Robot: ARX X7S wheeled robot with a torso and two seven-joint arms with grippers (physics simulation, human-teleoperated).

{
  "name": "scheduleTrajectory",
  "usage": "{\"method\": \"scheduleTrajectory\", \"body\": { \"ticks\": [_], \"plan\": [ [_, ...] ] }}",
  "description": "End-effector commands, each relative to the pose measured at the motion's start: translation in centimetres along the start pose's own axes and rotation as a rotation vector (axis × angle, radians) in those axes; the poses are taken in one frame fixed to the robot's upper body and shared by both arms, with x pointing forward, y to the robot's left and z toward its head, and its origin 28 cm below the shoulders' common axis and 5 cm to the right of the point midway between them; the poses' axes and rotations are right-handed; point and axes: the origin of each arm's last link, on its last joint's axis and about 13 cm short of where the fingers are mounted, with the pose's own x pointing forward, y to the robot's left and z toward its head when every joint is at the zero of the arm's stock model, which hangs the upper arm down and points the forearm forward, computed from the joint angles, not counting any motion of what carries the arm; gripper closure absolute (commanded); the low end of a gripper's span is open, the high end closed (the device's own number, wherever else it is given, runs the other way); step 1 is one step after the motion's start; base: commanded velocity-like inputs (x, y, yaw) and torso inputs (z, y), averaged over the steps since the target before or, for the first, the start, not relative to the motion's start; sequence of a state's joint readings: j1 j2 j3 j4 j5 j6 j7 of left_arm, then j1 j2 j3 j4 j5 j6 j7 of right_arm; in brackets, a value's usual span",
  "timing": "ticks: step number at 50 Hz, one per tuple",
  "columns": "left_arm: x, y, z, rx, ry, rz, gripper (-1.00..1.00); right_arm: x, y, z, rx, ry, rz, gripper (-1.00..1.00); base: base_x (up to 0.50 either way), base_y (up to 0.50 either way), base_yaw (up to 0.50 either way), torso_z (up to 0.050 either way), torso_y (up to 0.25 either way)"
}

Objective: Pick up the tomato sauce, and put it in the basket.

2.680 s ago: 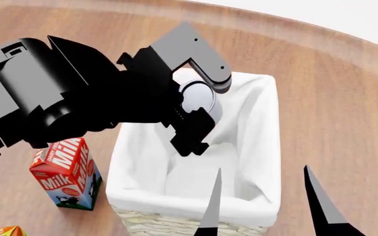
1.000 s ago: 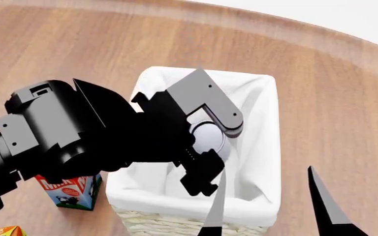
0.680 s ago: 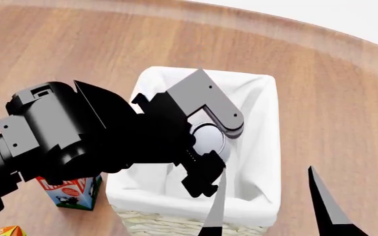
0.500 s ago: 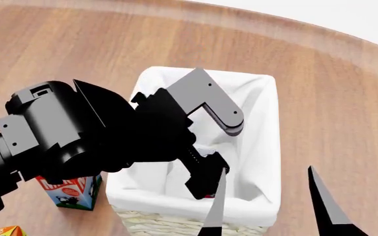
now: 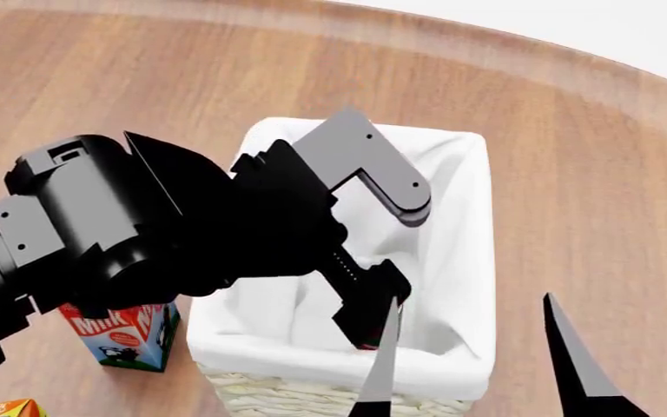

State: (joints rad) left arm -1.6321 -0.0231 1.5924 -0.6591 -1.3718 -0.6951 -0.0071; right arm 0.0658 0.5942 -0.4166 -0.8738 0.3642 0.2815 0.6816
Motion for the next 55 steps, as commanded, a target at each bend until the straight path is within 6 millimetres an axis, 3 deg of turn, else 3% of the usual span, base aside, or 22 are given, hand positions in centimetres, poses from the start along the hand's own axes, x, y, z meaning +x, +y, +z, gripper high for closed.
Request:
{"method": "scheduleTrajectory", "body": {
  "ticks": [1, 11, 27, 31, 46, 55],
  "plan": [
    [-0.6, -0.2, 1.9, -0.010, -0.065, -0.051, -1.00, 0.3, -0.1, 0.2, 0.004, -0.030, -0.007, -1.00, 0.00, 0.00, 0.00, 0.000, 0.000],
    [-1.5, -0.1, 3.3, 0.007, -0.114, -0.056, -1.00, 0.3, -0.1, 0.5, 0.003, -0.038, -0.005, -1.00, 0.00, 0.00, 0.00, 0.000, 0.000],
    [-0.8, -0.4, 4.0, 0.064, -0.296, 0.086, -1.00, 0.2, 0.1, 0.8, 0.001, -0.046, 0.003, -1.00, 0.00, 0.00, 0.00, 0.000, 0.000],
    [-1.0, -0.2, 2.9, 0.157, -0.387, 0.248, -1.00, 0.2, 0.2, 0.9, 0.001, -0.048, 0.005, -1.00, 0.00, 0.00, 0.00, 0.000, 0.000],
    [-2.8, 1.1, -2.5, -0.010, -0.576, 0.508, -1.00, 0.2, 0.4, 1.1, -0.005, -0.052, 0.011, -1.00, 0.00, 0.00, 0.00, 0.000, 0.000],
    [-4.6, -0.4, -6.3, 0.037, -0.735, 0.570, -1.00, 0.2, 0.4, 1.2, -0.005, -0.052, 0.012, -1.00, 0.00, 0.00, 0.00, 0.000, 0.000]
  ]
}}
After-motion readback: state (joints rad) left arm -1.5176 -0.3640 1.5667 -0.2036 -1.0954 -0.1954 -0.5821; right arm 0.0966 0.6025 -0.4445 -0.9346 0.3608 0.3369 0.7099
